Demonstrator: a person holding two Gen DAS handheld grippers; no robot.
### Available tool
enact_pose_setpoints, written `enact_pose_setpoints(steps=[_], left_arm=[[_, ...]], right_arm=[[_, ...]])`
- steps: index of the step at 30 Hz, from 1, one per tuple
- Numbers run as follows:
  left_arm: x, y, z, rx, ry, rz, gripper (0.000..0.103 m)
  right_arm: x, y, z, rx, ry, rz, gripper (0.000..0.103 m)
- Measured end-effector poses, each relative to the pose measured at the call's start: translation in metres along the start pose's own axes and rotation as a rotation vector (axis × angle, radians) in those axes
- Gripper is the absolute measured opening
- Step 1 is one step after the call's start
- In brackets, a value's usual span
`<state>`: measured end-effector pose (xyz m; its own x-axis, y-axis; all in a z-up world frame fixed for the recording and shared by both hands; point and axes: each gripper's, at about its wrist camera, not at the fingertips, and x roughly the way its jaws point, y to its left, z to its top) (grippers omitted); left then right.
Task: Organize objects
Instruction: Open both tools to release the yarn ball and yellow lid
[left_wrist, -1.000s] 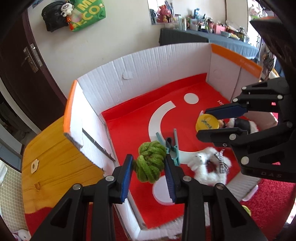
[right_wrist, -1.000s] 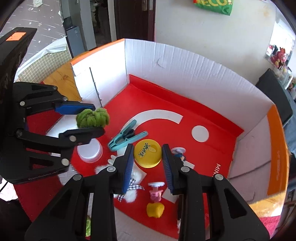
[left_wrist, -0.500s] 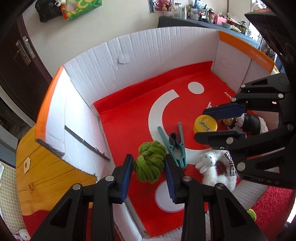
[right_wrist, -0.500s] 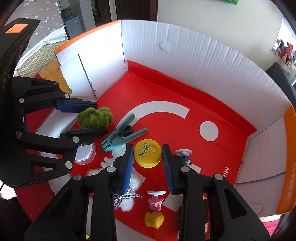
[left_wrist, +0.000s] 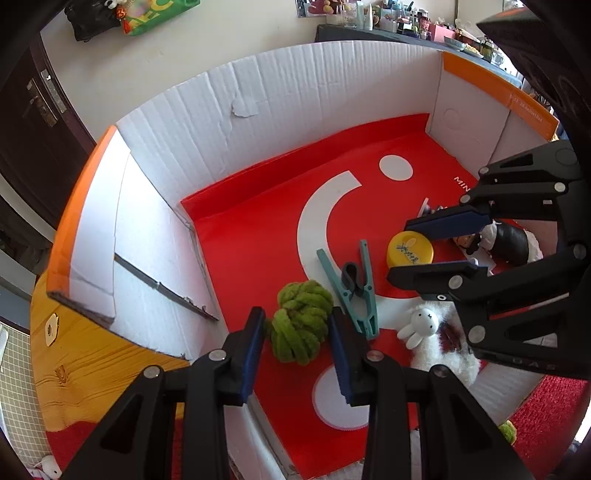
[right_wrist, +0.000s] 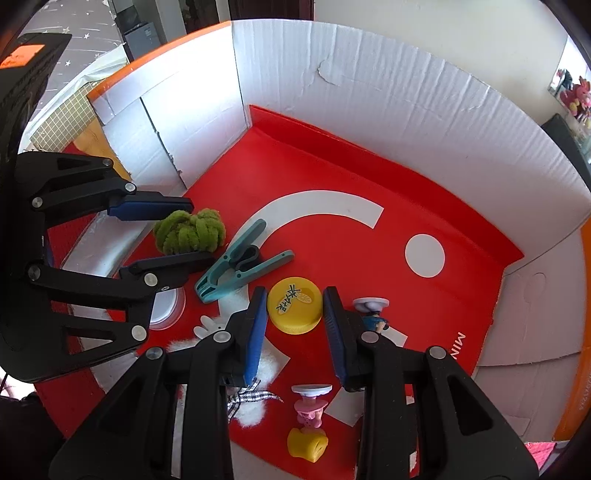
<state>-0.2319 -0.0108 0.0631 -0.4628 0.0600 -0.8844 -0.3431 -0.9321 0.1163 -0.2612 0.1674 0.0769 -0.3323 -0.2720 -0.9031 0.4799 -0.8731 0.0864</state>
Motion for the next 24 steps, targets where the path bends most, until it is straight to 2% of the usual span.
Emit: enact_pose_setpoints(steps=[24], left_arm=[[-0.012,-0.006,-0.003,0.002,0.011,-0.009,0.038]], right_arm=[[0.002,0.0,0.002,0.008,0.025,0.008,0.03]])
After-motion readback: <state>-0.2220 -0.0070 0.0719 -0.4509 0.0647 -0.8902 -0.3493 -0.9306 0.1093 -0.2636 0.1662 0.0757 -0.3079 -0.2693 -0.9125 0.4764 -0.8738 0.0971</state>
